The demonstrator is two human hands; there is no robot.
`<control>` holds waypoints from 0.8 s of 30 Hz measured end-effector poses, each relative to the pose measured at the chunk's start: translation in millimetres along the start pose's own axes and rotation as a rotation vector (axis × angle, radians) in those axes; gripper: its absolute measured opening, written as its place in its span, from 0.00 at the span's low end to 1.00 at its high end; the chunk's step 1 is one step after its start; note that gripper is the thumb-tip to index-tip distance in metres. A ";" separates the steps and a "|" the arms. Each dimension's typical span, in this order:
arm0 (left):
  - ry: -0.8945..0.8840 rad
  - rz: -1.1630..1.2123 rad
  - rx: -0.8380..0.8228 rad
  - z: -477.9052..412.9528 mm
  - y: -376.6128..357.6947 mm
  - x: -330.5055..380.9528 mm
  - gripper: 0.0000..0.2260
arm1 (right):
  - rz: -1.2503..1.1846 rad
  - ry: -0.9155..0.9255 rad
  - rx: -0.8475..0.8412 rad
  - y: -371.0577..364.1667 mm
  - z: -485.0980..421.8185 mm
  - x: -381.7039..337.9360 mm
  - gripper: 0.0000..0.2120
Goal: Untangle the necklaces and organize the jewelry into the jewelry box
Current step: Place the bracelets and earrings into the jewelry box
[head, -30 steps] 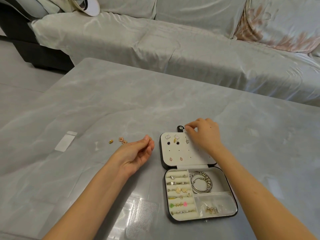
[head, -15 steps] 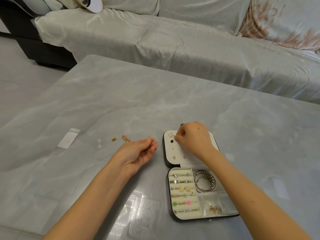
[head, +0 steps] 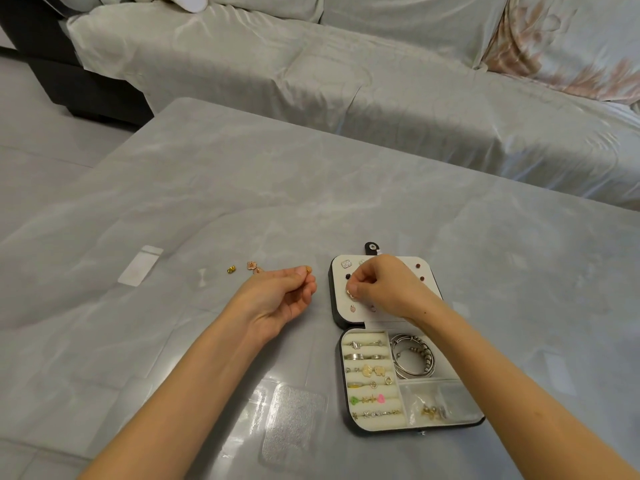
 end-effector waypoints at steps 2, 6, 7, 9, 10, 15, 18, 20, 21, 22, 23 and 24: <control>-0.003 -0.001 -0.005 1.0 1.6 1.0 0.07 | 0.022 -0.004 -0.032 3.0 -3.5 -3.6 0.06; -0.010 0.001 -0.010 2.5 4.5 2.9 0.07 | 0.193 -0.061 -0.090 5.9 -15.6 -10.8 0.05; -0.012 0.000 -0.014 2.6 5.1 3.3 0.07 | 0.264 -0.060 -0.088 5.8 -17.7 -11.8 0.04; -0.012 -0.007 -0.021 2.5 6.1 3.8 0.07 | 0.377 -0.031 -0.062 4.1 -18.8 -13.8 0.05; -0.010 -0.015 -0.022 2.4 6.3 4.0 0.07 | 0.430 -0.003 -0.036 3.4 -18.2 -14.3 0.06; 0.009 -0.052 -0.020 1.9 3.5 4.3 0.06 | 0.278 0.087 0.168 16.9 -6.5 -4.7 0.08; 0.017 -0.068 -0.013 0.6 0.8 4.5 0.06 | 0.237 0.017 0.427 30.1 -8.0 20.2 0.10; 0.018 -0.077 -0.008 -0.5 -1.2 5.1 0.06 | 0.334 -0.022 0.396 29.3 -14.4 35.3 0.14; 0.019 -0.081 -0.006 -1.0 -2.2 5.6 0.06 | 0.369 -0.033 0.349 27.4 -18.4 38.1 0.14; 0.017 -0.085 -0.005 -1.7 -3.1 6.3 0.06 | 0.388 -0.042 0.298 25.9 -22.4 39.0 0.13; 0.015 -0.092 -0.002 -2.2 -3.8 7.1 0.06 | 0.376 -0.047 0.255 24.7 -26.2 39.5 0.13; 0.011 -0.104 0.001 -2.9 -4.3 8.2 0.06 | 0.346 -0.052 0.220 24.3 -28.7 37.9 0.12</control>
Point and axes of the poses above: each hand's wrist, its own z-axis away from the middle knuckle, its own y-axis out of the back of the hand, x = y × z, the point moved 1 cm from there along -z, towards the middle knuckle, and after that the axes turned 12 degrees about y, right-handed, at the moved point
